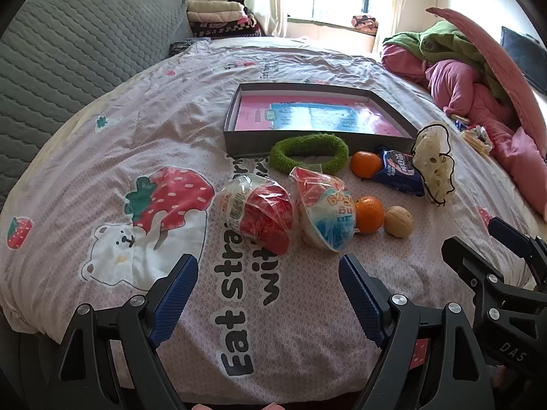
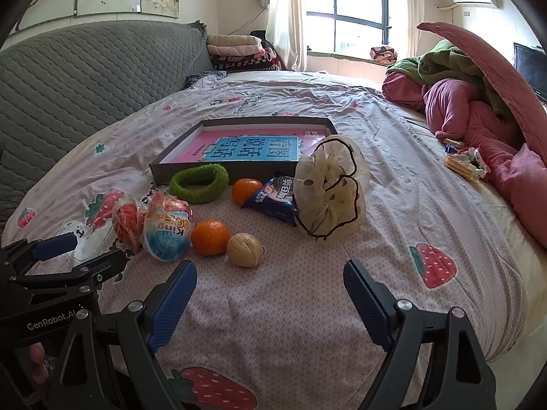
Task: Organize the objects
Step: 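Close the right tool on the walnut while the left tool grasps the red mesh bag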
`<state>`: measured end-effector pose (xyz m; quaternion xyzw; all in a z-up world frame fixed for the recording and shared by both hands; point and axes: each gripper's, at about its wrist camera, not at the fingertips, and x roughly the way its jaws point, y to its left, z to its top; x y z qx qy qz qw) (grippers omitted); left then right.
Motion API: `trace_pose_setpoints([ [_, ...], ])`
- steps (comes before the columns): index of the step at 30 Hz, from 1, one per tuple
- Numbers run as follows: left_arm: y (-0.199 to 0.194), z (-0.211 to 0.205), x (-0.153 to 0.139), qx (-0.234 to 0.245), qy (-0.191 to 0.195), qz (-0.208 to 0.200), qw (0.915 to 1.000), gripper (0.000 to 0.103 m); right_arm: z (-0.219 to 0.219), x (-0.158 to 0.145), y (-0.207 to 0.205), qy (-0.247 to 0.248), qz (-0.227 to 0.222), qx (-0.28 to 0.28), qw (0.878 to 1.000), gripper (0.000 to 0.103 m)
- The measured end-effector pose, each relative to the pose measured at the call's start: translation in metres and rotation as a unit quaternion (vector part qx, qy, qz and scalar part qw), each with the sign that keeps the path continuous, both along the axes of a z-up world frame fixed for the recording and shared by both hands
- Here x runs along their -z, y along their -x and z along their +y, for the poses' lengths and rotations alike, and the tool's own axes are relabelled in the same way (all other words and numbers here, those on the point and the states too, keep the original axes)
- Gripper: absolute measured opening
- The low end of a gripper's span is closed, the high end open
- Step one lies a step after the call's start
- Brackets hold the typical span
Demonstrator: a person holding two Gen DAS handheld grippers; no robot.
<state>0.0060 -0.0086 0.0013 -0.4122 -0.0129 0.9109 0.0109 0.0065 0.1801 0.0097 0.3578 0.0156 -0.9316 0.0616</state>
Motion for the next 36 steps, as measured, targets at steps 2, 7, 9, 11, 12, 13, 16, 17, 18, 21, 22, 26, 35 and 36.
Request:
trace_pose_setpoints([
  [2, 0.0, 0.0, 0.0, 0.0, 0.001, 0.0, 1.0, 0.085, 0.0, 0.001, 0.0, 0.001, 0.0, -0.001, 1.0, 0.087],
  [7, 0.002, -0.001, 0.003, -0.001, 0.001, -0.006, 1.0, 0.085, 0.0, 0.003, 0.002, 0.0, -0.005, -0.001, 1.0, 0.087],
  [9, 0.002, -0.001, 0.004, -0.001, 0.0, -0.007, 1.0, 0.085, 0.0, 0.004, 0.002, 0.0, -0.005, -0.001, 1.0, 0.087],
  [11, 0.002, -0.001, 0.005, -0.001, 0.001, -0.008, 1.0, 0.085, 0.0, 0.005, 0.002, -0.001, -0.006, -0.002, 1.0, 0.087],
  [12, 0.003, -0.001, 0.006, -0.001, 0.001, -0.008, 1.0, 0.085, 0.0, 0.005, 0.002, -0.002, -0.007, -0.002, 1.0, 0.087],
  [13, 0.003, -0.001, 0.006, 0.0, 0.001, -0.009, 1.0, 0.085, -0.001, 0.005, 0.003, -0.002, -0.008, -0.003, 1.0, 0.087],
  [16, 0.003, -0.001, 0.008, 0.0, 0.0, -0.011, 0.9999, 0.085, -0.002, 0.006, 0.003, -0.004, -0.008, -0.005, 1.0, 0.087],
  [17, 0.003, -0.001, 0.008, 0.0, 0.001, -0.012, 0.9999, 0.085, -0.002, 0.007, 0.003, -0.004, -0.009, -0.005, 1.0, 0.087],
  [18, 0.003, -0.001, 0.008, 0.0, 0.0, -0.012, 0.9999, 0.085, -0.002, 0.007, 0.003, -0.004, -0.008, -0.006, 1.0, 0.087],
  [21, 0.004, -0.005, 0.011, -0.005, 0.001, -0.012, 0.9999, 0.085, -0.003, 0.006, 0.002, -0.007, -0.005, -0.009, 1.0, 0.087],
  [22, 0.005, -0.007, 0.012, -0.008, 0.002, -0.012, 0.9999, 0.085, -0.003, 0.006, 0.002, -0.008, -0.005, -0.01, 1.0, 0.087],
  [26, 0.008, -0.017, 0.017, -0.019, 0.003, -0.019, 0.9996, 0.085, -0.004, 0.01, 0.003, -0.003, -0.014, -0.014, 1.0, 0.087],
  [35, 0.014, -0.02, 0.024, -0.02, -0.002, -0.023, 0.9995, 0.085, -0.004, 0.018, 0.007, 0.007, -0.022, -0.019, 1.0, 0.087],
  [36, 0.015, -0.02, 0.024, -0.021, -0.002, -0.023, 0.9995, 0.085, -0.005, 0.02, 0.008, 0.006, -0.023, -0.019, 1.0, 0.087],
])
